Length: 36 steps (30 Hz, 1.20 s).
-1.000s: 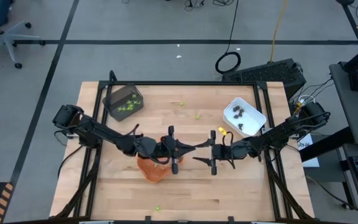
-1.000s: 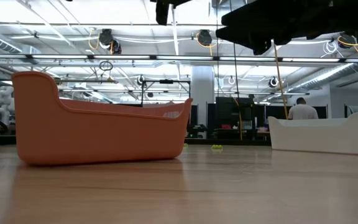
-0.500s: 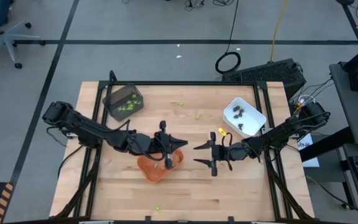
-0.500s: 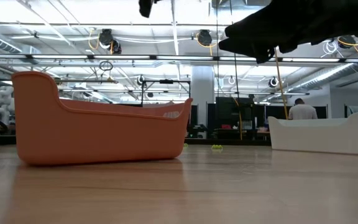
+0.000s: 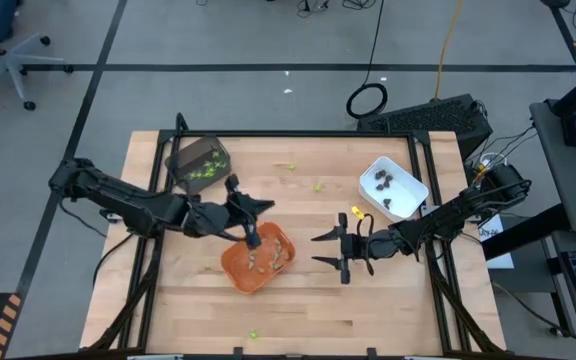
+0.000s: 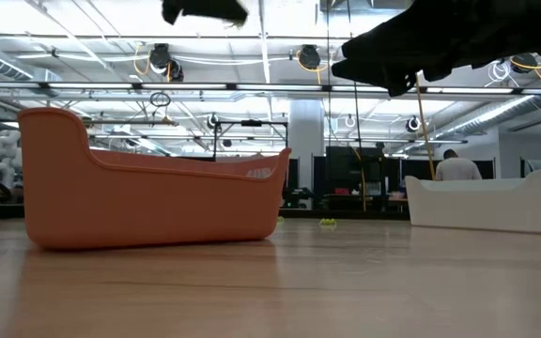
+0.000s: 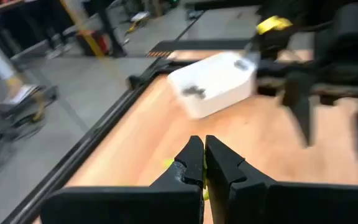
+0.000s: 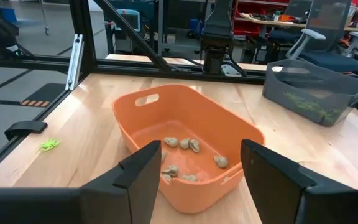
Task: Sort Halloween decoration
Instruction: Put the green spider toy into the black bin
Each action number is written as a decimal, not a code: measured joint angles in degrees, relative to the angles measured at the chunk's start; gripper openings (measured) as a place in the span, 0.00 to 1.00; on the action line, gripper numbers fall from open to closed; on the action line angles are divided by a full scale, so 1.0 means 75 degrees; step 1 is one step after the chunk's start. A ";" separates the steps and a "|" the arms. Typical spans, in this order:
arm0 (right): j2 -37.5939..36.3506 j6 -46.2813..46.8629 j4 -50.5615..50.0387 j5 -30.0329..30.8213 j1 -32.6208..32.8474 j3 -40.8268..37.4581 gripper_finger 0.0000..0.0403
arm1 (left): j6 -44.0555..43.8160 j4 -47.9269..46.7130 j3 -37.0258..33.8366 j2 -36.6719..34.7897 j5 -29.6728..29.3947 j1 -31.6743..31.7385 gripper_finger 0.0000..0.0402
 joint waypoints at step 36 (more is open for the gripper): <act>0.0000 -0.0158 -0.0146 0.0008 -0.0009 -0.0003 0.52 | -0.2965 -0.3602 -0.3068 -0.2194 0.0732 0.5381 0.00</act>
